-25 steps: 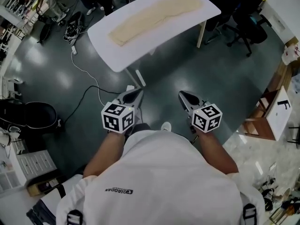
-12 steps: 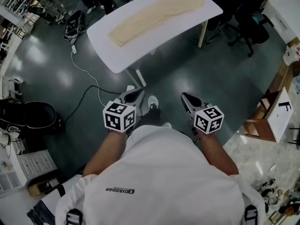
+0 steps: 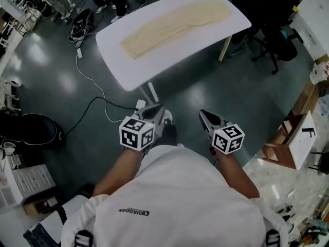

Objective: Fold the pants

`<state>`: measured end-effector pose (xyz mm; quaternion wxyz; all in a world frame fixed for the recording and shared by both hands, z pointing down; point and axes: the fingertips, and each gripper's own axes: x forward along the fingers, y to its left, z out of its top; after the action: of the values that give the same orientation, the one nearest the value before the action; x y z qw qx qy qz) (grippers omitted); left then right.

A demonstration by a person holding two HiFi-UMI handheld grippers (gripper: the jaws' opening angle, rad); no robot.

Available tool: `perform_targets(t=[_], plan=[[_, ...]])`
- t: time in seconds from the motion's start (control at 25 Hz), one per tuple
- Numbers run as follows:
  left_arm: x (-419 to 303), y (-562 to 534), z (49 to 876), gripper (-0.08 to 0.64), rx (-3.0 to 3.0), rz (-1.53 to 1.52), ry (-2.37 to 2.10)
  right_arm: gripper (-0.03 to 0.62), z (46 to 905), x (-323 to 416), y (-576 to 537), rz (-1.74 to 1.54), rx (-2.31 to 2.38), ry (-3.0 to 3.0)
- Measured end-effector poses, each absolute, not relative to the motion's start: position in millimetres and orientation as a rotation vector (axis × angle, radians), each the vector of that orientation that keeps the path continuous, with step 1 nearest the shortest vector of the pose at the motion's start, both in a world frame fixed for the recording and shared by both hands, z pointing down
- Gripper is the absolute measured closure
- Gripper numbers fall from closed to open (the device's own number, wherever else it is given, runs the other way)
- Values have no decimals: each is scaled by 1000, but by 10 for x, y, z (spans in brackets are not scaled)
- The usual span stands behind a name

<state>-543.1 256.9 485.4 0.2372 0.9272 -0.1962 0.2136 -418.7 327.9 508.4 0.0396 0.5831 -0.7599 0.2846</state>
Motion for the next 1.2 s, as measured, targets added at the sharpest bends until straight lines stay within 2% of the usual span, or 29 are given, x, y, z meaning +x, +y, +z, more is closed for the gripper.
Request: perform_targets(t=[0.28, 0.68, 1.2], plan=[[-5522, 1802, 4973, 532, 2476, 569, -623, 575, 5070, -4223, 2502, 852, 1687, -2346], [-5206, 565, 4766, 532, 2519, 476, -668, 575, 4859, -3850, 1338, 767, 1670, -2316], [-5487, -520, 4948, 532, 2489, 499, -780, 575, 4927, -3848, 221, 745, 1607, -2308]])
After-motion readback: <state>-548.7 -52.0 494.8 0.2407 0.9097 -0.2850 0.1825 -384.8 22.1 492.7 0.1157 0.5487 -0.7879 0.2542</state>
